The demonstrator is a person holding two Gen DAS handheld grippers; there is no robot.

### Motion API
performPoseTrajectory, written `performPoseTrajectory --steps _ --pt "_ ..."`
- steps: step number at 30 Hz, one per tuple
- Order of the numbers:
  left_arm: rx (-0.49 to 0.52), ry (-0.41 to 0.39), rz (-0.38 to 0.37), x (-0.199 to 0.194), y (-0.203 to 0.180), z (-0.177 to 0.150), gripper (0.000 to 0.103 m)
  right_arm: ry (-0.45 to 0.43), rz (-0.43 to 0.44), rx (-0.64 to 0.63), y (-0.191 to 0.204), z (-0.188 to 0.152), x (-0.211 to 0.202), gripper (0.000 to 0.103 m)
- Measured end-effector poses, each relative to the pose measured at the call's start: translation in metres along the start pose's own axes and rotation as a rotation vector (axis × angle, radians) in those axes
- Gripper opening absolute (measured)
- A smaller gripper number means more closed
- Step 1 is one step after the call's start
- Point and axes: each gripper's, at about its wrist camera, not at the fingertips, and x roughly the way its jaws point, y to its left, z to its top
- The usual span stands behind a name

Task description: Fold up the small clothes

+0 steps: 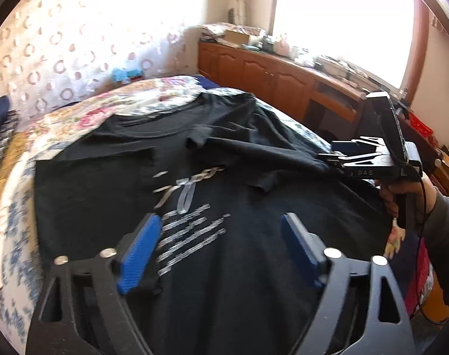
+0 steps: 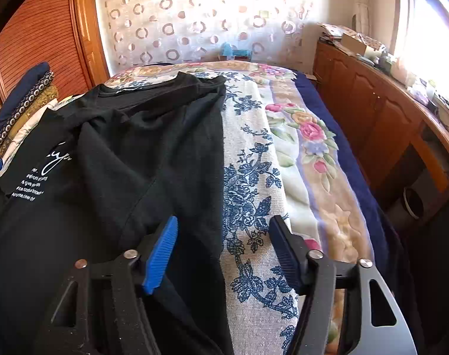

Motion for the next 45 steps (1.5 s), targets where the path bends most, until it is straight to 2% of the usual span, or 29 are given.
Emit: performPoseTrajectory --steps 5,7,15,17,18,19,20,24,30,36,41,42,44,45 --pt "0.042 0.061 -0.016 0.030 -0.016 0.010 0.049 -0.006 0.000 0.007 0.002 -0.002 -0.004 0.071" --pt "0.065 0.086 -0.021 0.043 -0.023 0.014 0.043 -0.007 0.000 0.010 0.001 -0.002 -0.001 0.071" --pt "0.116 0.136 -0.012 0.081 -0.043 0.029 0.037 -0.010 0.005 0.011 -0.006 -0.003 0.004 0.071" --pt "0.135 0.143 0.008 0.086 -0.045 0.030 0.031 -0.010 0.005 0.012 -0.005 -0.003 0.004 0.071" --pt "0.149 0.131 0.018 0.087 -0.047 0.030 0.026 -0.009 0.004 0.011 -0.005 -0.003 0.004 0.071" --pt "0.157 0.129 0.018 0.087 -0.048 0.030 0.014 -0.010 0.004 0.012 -0.004 -0.003 0.004 0.071" --pt "0.161 0.128 0.014 0.087 -0.049 0.029 0.006 -0.010 0.005 0.012 -0.004 -0.003 0.003 0.071" --pt "0.177 0.103 -0.005 0.064 -0.054 0.026 0.004 -0.010 0.006 0.013 -0.007 -0.003 0.005 0.071" --pt "0.216 0.067 0.006 0.023 -0.062 0.019 0.004 -0.010 0.006 0.013 -0.006 -0.003 0.005 0.071" --pt "0.205 0.065 0.008 0.008 -0.057 0.015 0.004 -0.009 0.007 0.013 -0.007 -0.003 0.005 0.071" --pt "0.164 0.047 0.039 0.007 -0.043 0.022 0.005 -0.010 0.007 0.014 -0.007 -0.003 0.005 0.071" --pt "0.154 0.048 0.048 0.008 -0.039 0.024 0.008 -0.010 0.007 0.014 -0.007 -0.003 0.005 0.071" --pt "0.142 0.042 0.060 0.009 -0.033 0.027 0.027 -0.010 0.007 0.014 -0.007 -0.004 0.005 0.071" --pt "0.138 0.039 0.061 0.010 -0.031 0.028 0.032 -0.010 0.008 0.014 -0.007 -0.003 0.005 0.071"
